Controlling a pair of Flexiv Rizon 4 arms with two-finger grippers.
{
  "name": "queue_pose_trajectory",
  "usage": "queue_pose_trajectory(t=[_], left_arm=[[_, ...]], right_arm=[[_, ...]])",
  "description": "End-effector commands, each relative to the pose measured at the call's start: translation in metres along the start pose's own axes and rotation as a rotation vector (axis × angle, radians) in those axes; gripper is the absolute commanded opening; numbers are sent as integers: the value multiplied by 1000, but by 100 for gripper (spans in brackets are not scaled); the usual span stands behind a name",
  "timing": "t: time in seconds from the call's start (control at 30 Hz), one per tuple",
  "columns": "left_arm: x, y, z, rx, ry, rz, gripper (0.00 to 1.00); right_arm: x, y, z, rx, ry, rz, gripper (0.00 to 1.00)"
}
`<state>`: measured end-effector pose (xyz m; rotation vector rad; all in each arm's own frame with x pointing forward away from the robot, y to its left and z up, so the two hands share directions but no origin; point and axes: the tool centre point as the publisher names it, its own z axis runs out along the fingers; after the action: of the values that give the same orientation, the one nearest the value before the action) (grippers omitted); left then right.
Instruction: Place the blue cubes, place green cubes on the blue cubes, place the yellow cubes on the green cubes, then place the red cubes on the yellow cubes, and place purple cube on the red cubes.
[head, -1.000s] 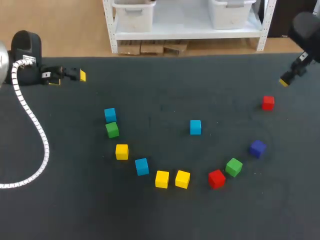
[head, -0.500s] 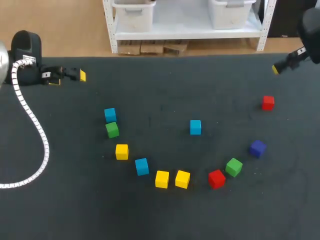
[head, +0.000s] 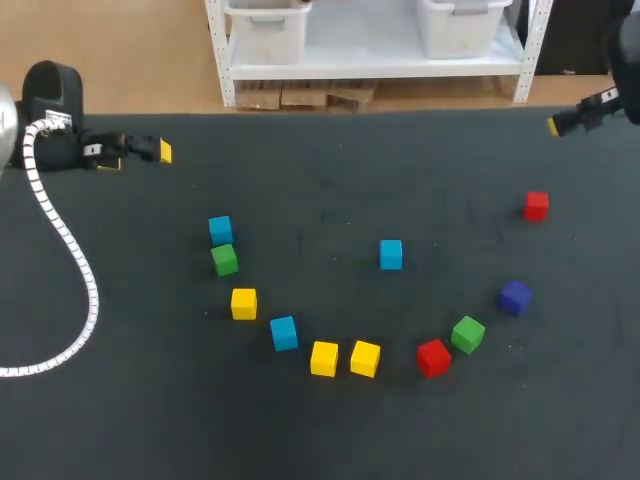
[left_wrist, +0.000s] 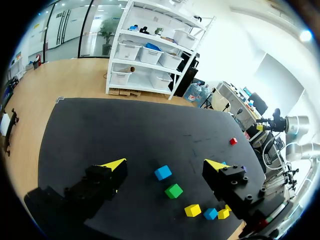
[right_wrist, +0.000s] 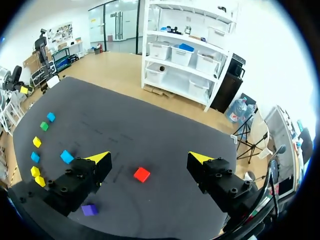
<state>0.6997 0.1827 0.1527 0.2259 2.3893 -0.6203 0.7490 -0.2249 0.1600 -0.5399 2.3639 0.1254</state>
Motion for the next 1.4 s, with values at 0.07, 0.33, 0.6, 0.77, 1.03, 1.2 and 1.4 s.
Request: queue_pose_trajectory(t=[0.07,0.33,0.6,0.77,1.03,1.2,1.4], left_arm=[[1,2,0,10,-7,2,100],[1,2,0,10,-7,2,100],[-5,-2,-6,11,0,51,100],[-10,-16,-10,-30,81,184,100],[1,-19,6,-76,228,341,100],[9,-13,23,-125,311,385,100],[14,-14,50,-159,352,261,100]], right_arm=[[3,0,3,3,-17,0,100],[3,0,3,3,-17,0,100],[3,0,3,3,-17,0,100],[3,0,3,3,-17,0,100],[3,0,3,3,-17,0,100],[3,0,3,3,-17,0,100],[3,0,3,3,-17,0,100]])
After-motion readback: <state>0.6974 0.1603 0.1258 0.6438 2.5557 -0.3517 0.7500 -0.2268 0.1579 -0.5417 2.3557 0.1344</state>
